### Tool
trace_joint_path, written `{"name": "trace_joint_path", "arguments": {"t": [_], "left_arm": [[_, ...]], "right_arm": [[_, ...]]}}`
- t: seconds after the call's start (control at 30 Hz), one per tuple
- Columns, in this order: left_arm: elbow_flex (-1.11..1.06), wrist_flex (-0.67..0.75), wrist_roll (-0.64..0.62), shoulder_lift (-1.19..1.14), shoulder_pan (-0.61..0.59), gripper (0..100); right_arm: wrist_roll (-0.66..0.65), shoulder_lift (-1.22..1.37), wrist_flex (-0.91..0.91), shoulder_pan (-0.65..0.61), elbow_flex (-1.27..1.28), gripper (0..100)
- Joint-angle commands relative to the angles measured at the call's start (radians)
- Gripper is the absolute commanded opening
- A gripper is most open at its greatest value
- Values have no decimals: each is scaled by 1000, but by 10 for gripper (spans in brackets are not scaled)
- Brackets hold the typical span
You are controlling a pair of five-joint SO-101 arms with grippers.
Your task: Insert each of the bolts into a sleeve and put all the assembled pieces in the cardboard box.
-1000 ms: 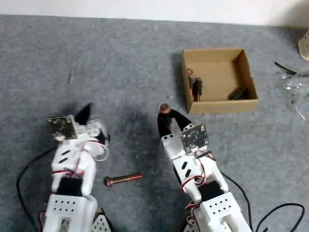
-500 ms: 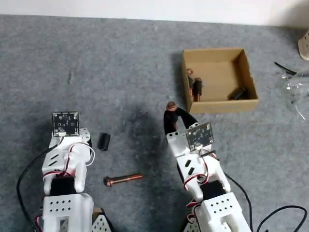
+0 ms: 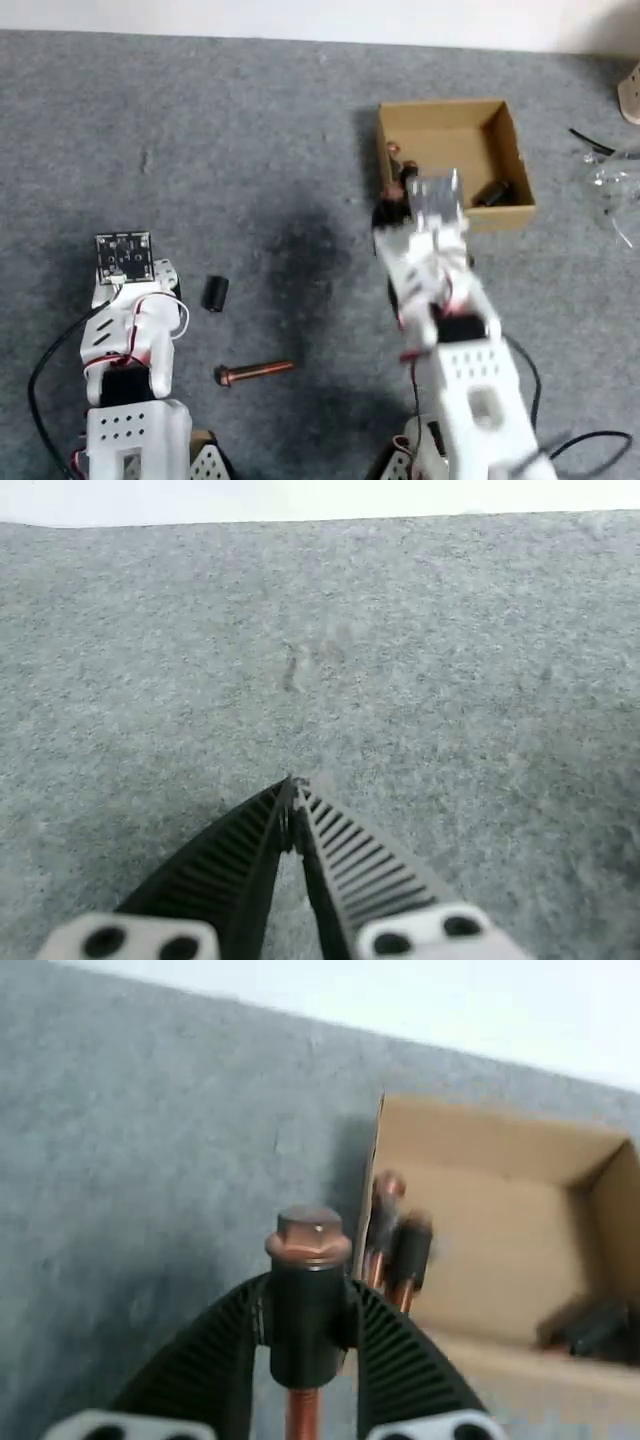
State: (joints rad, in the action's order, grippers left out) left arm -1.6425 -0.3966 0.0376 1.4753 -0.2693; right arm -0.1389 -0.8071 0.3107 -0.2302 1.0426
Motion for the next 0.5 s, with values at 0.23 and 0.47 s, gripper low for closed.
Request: {"name": "trace_joint_path", "arguments": {"t": [0.23, 0.47], "left_arm": [[18, 20, 0, 1, -13, 10], [16, 21, 0, -1, -12, 11]], "right_arm": [[11, 794, 171, 48, -921, 5], [11, 1288, 433, 183, -1546, 5]]}}
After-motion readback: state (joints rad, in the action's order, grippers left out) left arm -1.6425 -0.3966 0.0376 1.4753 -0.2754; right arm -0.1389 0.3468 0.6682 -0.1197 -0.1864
